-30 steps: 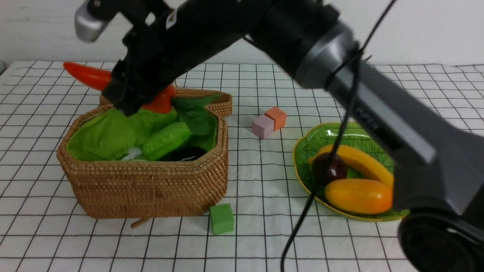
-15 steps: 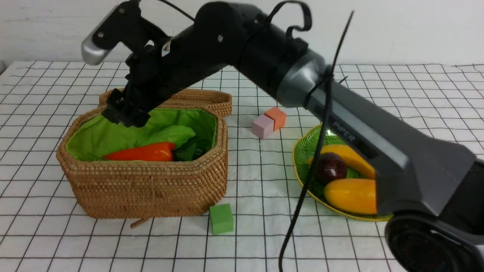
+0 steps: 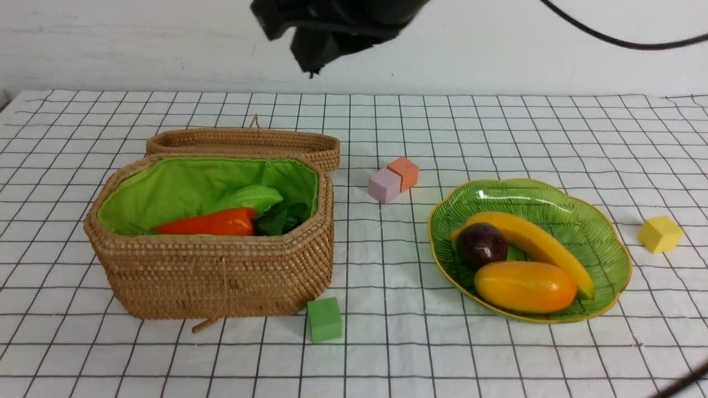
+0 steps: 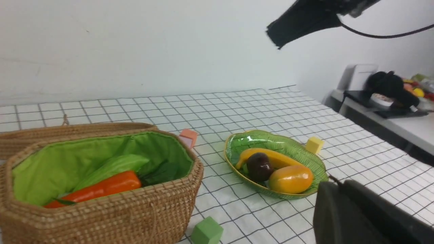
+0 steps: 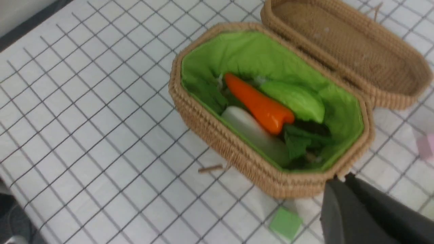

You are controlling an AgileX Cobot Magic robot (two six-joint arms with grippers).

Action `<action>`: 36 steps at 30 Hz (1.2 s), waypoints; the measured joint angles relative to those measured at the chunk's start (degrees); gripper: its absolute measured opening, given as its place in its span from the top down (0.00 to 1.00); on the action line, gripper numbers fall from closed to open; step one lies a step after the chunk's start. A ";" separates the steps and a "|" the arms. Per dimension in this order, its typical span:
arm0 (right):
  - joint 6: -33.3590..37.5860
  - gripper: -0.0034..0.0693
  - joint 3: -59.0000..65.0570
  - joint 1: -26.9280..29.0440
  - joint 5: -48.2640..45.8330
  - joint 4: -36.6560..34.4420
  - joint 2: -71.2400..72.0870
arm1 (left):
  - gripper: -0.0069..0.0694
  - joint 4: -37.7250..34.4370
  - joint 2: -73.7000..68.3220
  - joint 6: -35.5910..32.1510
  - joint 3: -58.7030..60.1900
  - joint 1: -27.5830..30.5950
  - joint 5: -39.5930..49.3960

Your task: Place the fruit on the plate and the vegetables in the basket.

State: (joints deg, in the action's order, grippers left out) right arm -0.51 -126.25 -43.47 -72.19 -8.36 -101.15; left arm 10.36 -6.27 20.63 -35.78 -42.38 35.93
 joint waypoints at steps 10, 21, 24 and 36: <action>-9.98 0.95 42.46 -0.41 -0.13 0.05 26.80 | 0.91 -1.01 6.82 3.59 17.81 0.00 -9.52; -13.27 0.94 61.37 -0.41 0.49 -0.01 38.30 | 0.89 -2.76 6.82 7.24 26.95 0.00 -15.19; -13.27 0.94 61.41 -0.41 0.54 -0.01 38.47 | 0.89 -2.91 6.82 7.71 29.82 0.00 -19.62; -13.27 0.92 61.48 -0.48 0.75 0.05 39.36 | 0.89 -2.94 6.82 7.77 32.39 0.00 -17.35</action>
State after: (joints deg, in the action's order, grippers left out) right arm -13.78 -64.78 -43.94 -71.44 -8.31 -61.79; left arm 7.42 0.55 28.40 -3.39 -42.38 18.58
